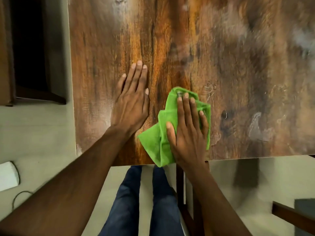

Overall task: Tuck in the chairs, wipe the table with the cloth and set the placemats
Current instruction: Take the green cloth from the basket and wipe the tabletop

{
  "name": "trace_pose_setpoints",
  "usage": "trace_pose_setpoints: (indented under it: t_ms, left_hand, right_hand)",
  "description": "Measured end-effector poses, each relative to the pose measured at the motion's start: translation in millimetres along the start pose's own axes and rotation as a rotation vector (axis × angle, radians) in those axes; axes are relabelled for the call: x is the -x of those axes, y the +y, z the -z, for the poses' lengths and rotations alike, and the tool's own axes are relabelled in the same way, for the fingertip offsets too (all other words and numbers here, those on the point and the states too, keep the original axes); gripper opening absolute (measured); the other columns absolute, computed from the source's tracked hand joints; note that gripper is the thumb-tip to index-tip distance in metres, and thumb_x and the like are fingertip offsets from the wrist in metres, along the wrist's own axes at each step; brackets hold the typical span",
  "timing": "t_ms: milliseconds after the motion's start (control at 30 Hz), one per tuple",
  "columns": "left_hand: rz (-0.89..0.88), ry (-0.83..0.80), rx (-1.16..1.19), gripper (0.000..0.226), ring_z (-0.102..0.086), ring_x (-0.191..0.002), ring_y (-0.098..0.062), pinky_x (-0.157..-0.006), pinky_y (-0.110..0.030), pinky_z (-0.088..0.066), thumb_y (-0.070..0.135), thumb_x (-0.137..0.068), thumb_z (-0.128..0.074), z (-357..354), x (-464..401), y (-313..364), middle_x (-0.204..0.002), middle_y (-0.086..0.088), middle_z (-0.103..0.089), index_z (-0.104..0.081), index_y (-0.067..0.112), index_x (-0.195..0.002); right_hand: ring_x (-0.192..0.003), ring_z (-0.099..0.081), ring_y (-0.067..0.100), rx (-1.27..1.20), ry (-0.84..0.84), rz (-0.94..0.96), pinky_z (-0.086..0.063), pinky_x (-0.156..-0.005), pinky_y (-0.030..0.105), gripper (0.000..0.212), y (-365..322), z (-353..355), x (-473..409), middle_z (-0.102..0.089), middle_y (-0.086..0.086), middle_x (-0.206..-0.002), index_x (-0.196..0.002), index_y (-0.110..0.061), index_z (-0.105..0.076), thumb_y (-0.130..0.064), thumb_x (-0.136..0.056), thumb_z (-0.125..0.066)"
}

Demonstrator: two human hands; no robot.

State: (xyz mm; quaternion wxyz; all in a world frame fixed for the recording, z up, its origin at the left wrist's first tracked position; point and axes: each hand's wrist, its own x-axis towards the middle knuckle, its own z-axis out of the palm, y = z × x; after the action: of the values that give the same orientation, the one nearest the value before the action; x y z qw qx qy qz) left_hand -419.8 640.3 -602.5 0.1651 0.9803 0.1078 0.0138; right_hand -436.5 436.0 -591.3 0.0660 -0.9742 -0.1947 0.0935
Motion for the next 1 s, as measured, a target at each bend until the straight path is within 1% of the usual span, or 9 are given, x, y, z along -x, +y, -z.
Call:
trace_pose_setpoints:
  t_ms: [167, 267, 333, 433, 533, 633, 800, 933, 1000]
  left_hand:
    - [0.022, -0.01, 0.05, 0.062, -0.003, -0.167, -0.02, -0.135, -0.044, -0.011, 0.024, -0.113, -0.029, 1.5, -1.8, -1.1, -0.18, -0.01, -0.008, -0.013, 0.007, -0.171]
    - [0.023, -0.021, 0.05, 0.062, -0.003, -0.167, -0.019, -0.135, -0.044, -0.01, 0.027, -0.113, -0.026, 0.0, -1.1, -1.9, -0.18, -0.008, -0.008, -0.014, 0.008, -0.171]
    - [0.019, -0.035, 0.035, 0.064, -0.001, -0.167, -0.019, -0.135, -0.046, -0.011, 0.027, -0.112, -0.028, -0.2, -1.6, -2.4, -0.18, -0.008, -0.007, -0.012, 0.008, -0.171]
    - [0.037, -0.055, 0.003, 0.067, 0.003, -0.167, -0.018, -0.135, -0.045, -0.011, 0.026, -0.111, -0.03, 0.7, -3.7, -2.6, -0.181, -0.006, -0.003, -0.009, 0.01, -0.172]
    - [0.043, -0.075, -0.015, 0.068, 0.004, -0.167, -0.018, -0.135, -0.046, -0.012, 0.027, -0.111, -0.03, -0.3, -3.9, -1.9, -0.181, -0.006, -0.001, -0.007, 0.01, -0.172]
    - [0.048, -0.104, -0.044, 0.069, 0.003, -0.167, -0.02, -0.135, -0.046, -0.012, 0.033, -0.111, -0.03, -0.7, -4.5, -1.6, -0.181, -0.007, 0.0, -0.006, 0.009, -0.172]
    - [0.051, -0.145, -0.065, 0.07, 0.006, -0.167, -0.02, -0.135, -0.046, -0.011, 0.034, -0.111, -0.026, 0.8, -4.1, 0.6, -0.18, -0.007, 0.006, -0.001, 0.01, -0.172]
    - [0.052, -0.149, -0.07, 0.07, 0.004, -0.167, -0.021, -0.135, -0.047, -0.013, 0.035, -0.11, -0.027, -3.4, -5.2, 0.3, -0.18, -0.006, 0.005, -0.003, 0.011, -0.172]
    - [0.044, -0.141, -0.074, 0.069, 0.0, -0.167, -0.021, -0.134, -0.048, -0.016, 0.035, -0.11, -0.027, -3.5, -4.2, 0.1, -0.181, -0.007, 0.001, -0.006, 0.011, -0.172]
  right_hand:
    - [-0.165, -0.009, 0.015, 0.005, 0.151, 0.048, -0.016, -0.132, 0.044, 0.066, 4.9, 9.0, -116.1, -0.014, 0.001, -0.178, -0.17, -0.016, -0.018, -0.046, -0.112, -0.03]
    - [-0.165, -0.011, 0.015, 0.031, 0.162, 0.048, -0.017, -0.131, 0.044, 0.066, 6.2, 17.7, -158.9, -0.016, 0.001, -0.178, -0.169, -0.016, -0.02, -0.046, -0.112, -0.028]
    - [-0.165, -0.006, 0.016, 0.025, 0.141, 0.049, -0.015, -0.132, 0.045, 0.066, 8.5, 19.0, -145.2, -0.009, 0.002, -0.179, -0.17, -0.015, -0.014, -0.045, -0.113, -0.026]
    - [-0.165, 0.0, 0.017, -0.024, 0.072, 0.009, -0.015, -0.133, 0.048, 0.068, 15.4, 17.2, -81.1, 0.0, 0.002, -0.179, -0.17, -0.015, -0.006, -0.043, -0.113, -0.029]
    - [-0.165, -0.008, 0.019, -0.056, 0.03, -0.028, -0.022, -0.131, 0.052, 0.067, 24.8, 11.7, -20.2, -0.006, 0.002, -0.179, -0.17, -0.015, -0.012, -0.044, -0.111, -0.028]
    - [-0.165, -0.01, 0.018, -0.02, 0.035, -0.047, -0.023, -0.131, 0.051, 0.067, 24.9, 8.1, -21.5, -0.008, 0.001, -0.179, -0.17, -0.016, -0.013, -0.044, -0.111, -0.027]
    - [-0.165, -0.005, 0.017, -0.002, 0.138, 0.031, -0.018, -0.131, 0.049, 0.068, 20.9, 14.9, -139.3, -0.006, 0.002, -0.179, -0.17, -0.016, -0.011, -0.044, -0.111, -0.029]
    - [-0.164, -0.014, 0.016, 0.009, 0.23, 0.064, -0.018, -0.131, 0.045, 0.068, 18.3, 27.9, -261.2, -0.018, 0.002, -0.177, -0.169, -0.016, -0.021, -0.046, -0.109, -0.029]
    - [-0.164, -0.017, 0.015, 0.027, 0.244, 0.089, -0.018, -0.131, 0.043, 0.067, 21.2, 33.1, -287.9, -0.022, 0.001, -0.176, -0.168, -0.017, -0.024, -0.046, -0.108, -0.03]
